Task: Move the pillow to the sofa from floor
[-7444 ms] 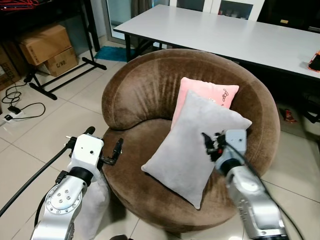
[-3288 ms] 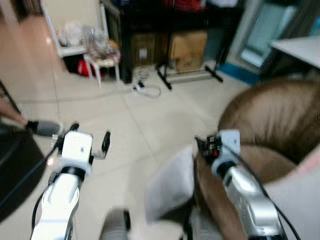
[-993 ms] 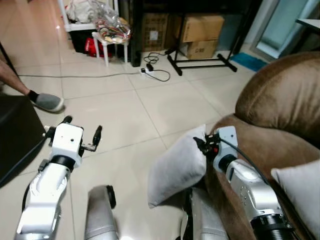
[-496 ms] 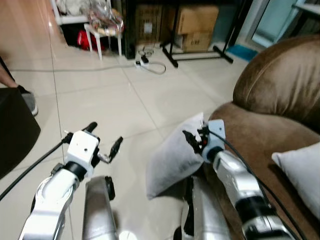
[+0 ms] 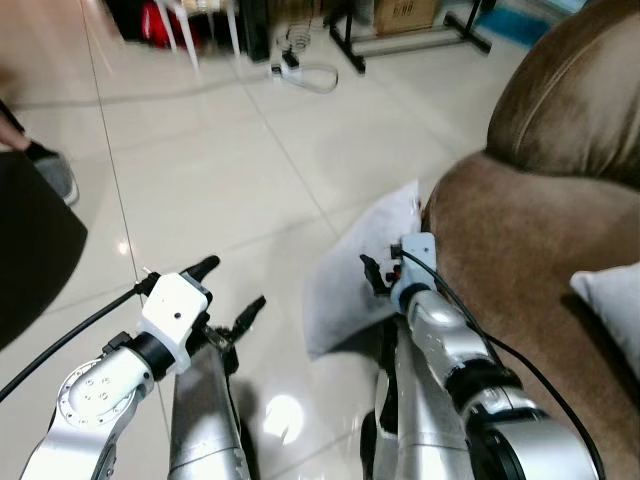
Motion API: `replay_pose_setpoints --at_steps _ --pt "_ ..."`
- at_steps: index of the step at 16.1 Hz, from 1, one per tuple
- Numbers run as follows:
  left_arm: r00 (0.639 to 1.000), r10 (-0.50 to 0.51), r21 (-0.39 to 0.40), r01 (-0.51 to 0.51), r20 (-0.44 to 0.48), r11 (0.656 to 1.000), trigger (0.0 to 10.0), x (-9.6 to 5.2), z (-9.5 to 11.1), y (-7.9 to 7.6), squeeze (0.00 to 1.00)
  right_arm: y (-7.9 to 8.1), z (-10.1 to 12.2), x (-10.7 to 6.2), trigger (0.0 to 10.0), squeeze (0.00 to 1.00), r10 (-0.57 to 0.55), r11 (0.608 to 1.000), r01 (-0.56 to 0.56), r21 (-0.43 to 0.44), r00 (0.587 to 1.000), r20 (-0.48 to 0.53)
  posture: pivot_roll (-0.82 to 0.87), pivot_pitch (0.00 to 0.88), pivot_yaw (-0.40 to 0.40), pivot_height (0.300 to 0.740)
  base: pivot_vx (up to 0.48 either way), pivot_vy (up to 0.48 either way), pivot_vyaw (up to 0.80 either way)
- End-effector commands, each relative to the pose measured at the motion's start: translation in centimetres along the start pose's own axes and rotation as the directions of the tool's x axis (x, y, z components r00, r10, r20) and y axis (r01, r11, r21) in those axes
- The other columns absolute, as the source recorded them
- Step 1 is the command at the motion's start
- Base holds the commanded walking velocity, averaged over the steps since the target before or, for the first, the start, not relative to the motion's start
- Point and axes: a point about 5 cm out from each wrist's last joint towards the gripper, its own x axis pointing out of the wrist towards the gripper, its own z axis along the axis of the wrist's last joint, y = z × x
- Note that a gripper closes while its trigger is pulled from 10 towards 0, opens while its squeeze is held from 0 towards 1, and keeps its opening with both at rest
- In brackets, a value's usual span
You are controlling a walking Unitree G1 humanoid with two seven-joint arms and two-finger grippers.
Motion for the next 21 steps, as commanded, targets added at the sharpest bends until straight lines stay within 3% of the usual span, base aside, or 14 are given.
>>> replay_pose_setpoints --at_steps 1,4,7,14,17,19,21 --pt "0.999 -0.033 -0.005 0.033 -0.017 0.999 10.0 -0.3 -0.1 -0.4 0.0 0.1 -0.2 0.1 10.0 0.0 -0.022 0.999 0.021 -0.024 1.0 -0.005 0.04 0.278 -0.03 0.459 0.0 0.0 0.0" --pt "0.999 -0.041 -0.003 0.041 -0.033 0.999 10.0 -1.1 0.2 -0.8 0.0 -0.4 0.8 0.2 10.0 0.0 -0.129 0.989 0.135 -0.06 0.988 0.089 0.06 0.327 -0.038 0.459 0.0 0.0 0.0" --pt "0.998 -0.048 -0.02 0.047 -0.047 0.999 10.0 -1.8 0.2 -1.3 0.0 -0.4 2.3 -0.1 10.0 0.0 -0.119 0.993 0.111 0.048 0.962 0.245 0.05 0.335 -0.033 0.459 0.0 0.0 0.0" --pt "0.997 -0.059 -0.022 0.058 -0.048 0.998 10.0 -1.7 0.6 -1.3 0.0 -1.7 3.4 -0.9 10.0 0.0 -0.146 0.988 0.15 0.022 0.906 0.396 0.05 0.329 -0.026 0.459 0.0 0.0 0.0" --pt "0.996 -0.072 -0.022 0.071 -0.047 0.997 10.0 -1.4 0.7 -1.5 0.0 -1.7 1.3 -0.8 10.0 0.0 -0.128 0.988 0.148 -0.051 0.951 0.282 0.05 0.31 -0.026 0.459 0.0 0.0 0.0" --pt "0.994 -0.101 -0.029 0.1 -0.051 0.995 10.0 -1.2 0.6 -1.7 0.0 -1.6 -1.3 -0.8 10.0 0.0 -0.098 0.992 0.104 -0.066 0.99 0.101 0.04 0.297 -0.025 0.459 0.0 0.0 0.0" --pt "0.99 -0.126 -0.026 0.124 -0.068 0.992 10.0 -1.4 0.3 -1.9 0.0 -1.9 -2.7 -1.0 10.0 0.0 -0.116 0.988 0.116 -0.098 0.993 0.005 0.04 0.293 -0.024 0.459 0.0 0.0 0.0"
